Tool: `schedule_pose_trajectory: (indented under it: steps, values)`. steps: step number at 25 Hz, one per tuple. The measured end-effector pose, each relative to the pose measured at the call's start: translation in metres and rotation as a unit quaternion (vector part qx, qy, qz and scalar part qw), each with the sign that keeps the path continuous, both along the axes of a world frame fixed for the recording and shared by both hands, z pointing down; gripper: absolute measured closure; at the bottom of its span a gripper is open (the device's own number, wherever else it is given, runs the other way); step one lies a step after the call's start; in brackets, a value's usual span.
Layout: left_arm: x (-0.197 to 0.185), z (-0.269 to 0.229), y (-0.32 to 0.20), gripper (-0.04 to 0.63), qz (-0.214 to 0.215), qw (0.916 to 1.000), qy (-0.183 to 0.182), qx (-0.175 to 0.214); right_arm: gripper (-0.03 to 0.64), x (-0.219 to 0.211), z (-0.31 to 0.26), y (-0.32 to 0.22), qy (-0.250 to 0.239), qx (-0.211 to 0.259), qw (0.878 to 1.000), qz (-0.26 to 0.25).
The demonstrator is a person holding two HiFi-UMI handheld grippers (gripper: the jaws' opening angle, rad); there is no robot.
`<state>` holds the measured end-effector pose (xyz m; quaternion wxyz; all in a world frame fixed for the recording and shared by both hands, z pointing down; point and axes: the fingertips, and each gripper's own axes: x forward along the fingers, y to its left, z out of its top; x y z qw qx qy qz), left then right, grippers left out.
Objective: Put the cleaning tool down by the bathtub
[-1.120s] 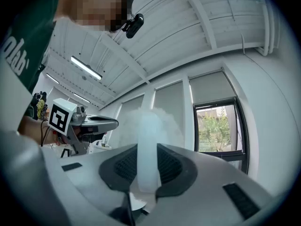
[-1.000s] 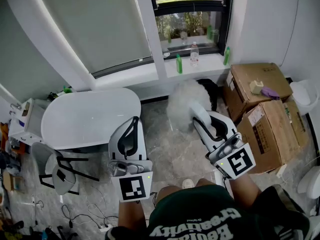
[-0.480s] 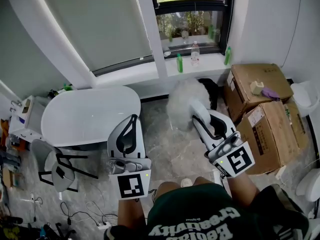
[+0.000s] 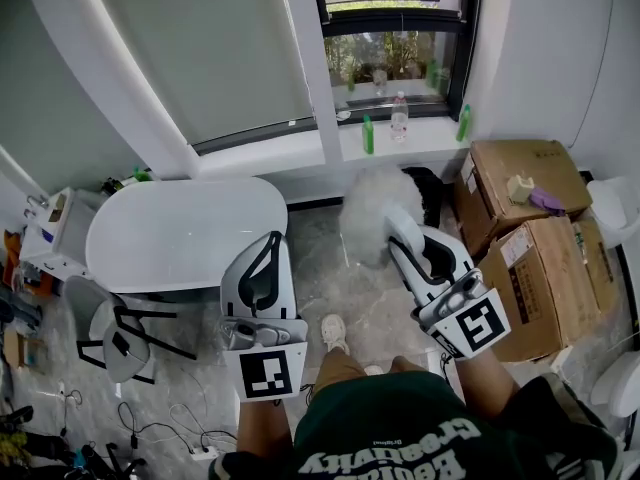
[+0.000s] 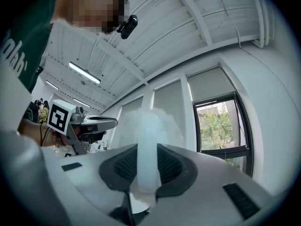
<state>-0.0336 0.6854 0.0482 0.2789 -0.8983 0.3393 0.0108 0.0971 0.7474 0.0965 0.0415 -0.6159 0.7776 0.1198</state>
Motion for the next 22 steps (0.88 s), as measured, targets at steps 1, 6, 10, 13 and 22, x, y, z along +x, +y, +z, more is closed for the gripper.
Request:
schedule_pose_trajectory:
  steps: [1,6,10,13,22]
  values:
    - [0.002,-0.001,-0.003,0.588,0.001,1.0000,0.000,0.003,0.523,0.001,0.000,-0.002,0.000,0.002,1.000,0.000]
    - [0.011,-0.005,-0.015,0.588,0.005,0.9999,0.003,0.014,0.523,0.007,-0.003,-0.013,0.001,0.012,1.000,0.006]
    - [0.019,-0.014,-0.024,0.588,0.020,0.9992,0.008,0.032,0.523,0.011,-0.007,-0.022,0.002,0.023,1.000,0.009]
    - [0.024,-0.013,-0.040,0.588,0.025,0.9990,0.011,0.036,0.523,0.013,-0.004,-0.036,-0.003,0.031,0.999,0.013]
    - [0.048,0.006,-0.151,0.588,0.040,0.9982,0.001,0.046,0.523,0.031,0.019,-0.143,-0.023,0.032,0.999,0.028]
